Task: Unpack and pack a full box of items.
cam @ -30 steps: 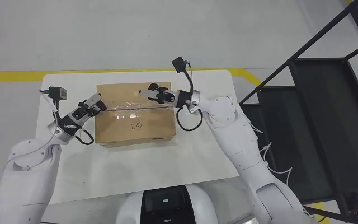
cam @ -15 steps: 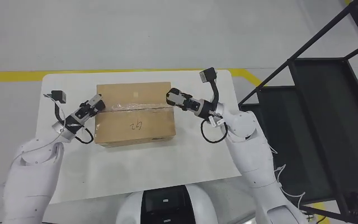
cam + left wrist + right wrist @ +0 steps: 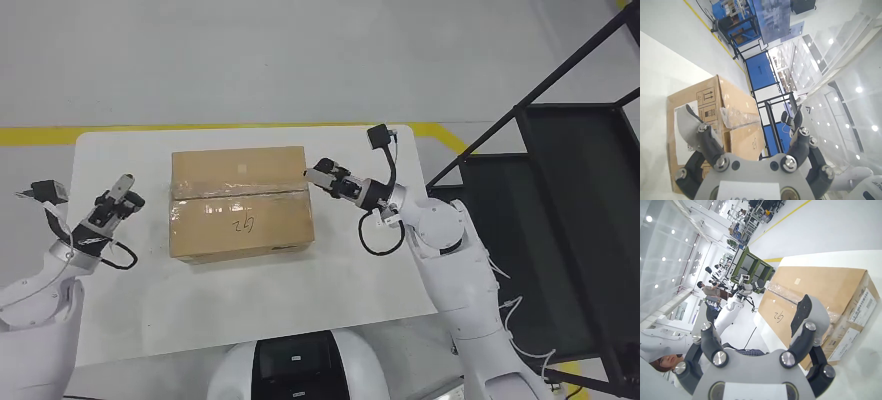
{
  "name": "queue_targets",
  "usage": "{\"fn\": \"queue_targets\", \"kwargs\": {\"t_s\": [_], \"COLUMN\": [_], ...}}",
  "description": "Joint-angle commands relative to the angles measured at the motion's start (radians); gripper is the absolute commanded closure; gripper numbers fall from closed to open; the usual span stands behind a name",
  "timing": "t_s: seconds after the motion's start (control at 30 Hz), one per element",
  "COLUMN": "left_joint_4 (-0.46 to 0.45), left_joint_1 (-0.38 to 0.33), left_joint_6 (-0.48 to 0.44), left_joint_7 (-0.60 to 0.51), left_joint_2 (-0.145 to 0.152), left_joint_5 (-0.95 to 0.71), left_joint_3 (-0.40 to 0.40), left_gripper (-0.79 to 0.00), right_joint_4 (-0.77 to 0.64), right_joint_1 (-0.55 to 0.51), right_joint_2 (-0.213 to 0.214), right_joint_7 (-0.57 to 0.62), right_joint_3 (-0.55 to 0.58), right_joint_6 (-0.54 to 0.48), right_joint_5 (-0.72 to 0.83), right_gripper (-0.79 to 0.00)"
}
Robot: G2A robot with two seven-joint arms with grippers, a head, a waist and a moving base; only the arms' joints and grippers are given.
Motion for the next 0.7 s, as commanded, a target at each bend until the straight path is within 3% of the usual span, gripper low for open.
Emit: {"fn": "queue_targets", "kwargs": {"t_s": [0.0,0.2,0.67], "left_joint_4": [-0.013,-0.067,-0.070], "left_joint_1": [0.021,0.073,0.076], "left_joint_6": [-0.002,-0.002,-0.001], "left_joint_7": [0.021,0.088,0.091], "left_joint_2": [0.000,-0.004,-0.004], "left_joint_5": [-0.034,-0.093,-0.094], "left_joint_3": [-0.025,-0.069,-0.070], "left_gripper": [-0.785,-0.785,-0.784], "right_joint_4": [-0.001,0.021,0.021], "right_joint_1": [-0.015,-0.042,-0.042], "right_joint_2": [0.004,0.009,0.009], "right_joint_7": [-0.025,-0.068,-0.068], "right_joint_3": [0.007,0.007,0.007], "right_joint_6": [-0.009,-0.034,-0.034], "right_joint_5": [-0.017,-0.029,-0.029], "right_gripper": [-0.785,-0.785,-0.784]}}
